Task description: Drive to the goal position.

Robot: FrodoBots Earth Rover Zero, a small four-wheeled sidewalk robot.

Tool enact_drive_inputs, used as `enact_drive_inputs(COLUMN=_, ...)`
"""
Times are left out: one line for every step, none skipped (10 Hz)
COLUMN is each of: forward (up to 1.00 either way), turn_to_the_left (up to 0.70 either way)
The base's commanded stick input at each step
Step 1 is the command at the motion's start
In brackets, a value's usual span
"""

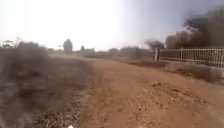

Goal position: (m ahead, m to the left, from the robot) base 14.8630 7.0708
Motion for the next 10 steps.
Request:
enact_drive_inputs(forward=0.45, turn_to_the_left=0.0)
enact_drive_inputs(forward=0.45, turn_to_the_left=0.0)
enact_drive_inputs(forward=0.45, turn_to_the_left=-0.05)
enact_drive_inputs(forward=0.45, turn_to_the_left=-0.15)
enact_drive_inputs(forward=0.45, turn_to_the_left=-0.25)
enact_drive_inputs(forward=0.45, turn_to_the_left=-0.27)
enact_drive_inputs(forward=0.45, turn_to_the_left=-0.27)
enact_drive_inputs(forward=0.45, turn_to_the_left=-0.27)
enact_drive_inputs(forward=0.45, turn_to_the_left=-0.27)
enact_drive_inputs(forward=0.45, turn_to_the_left=-0.27)
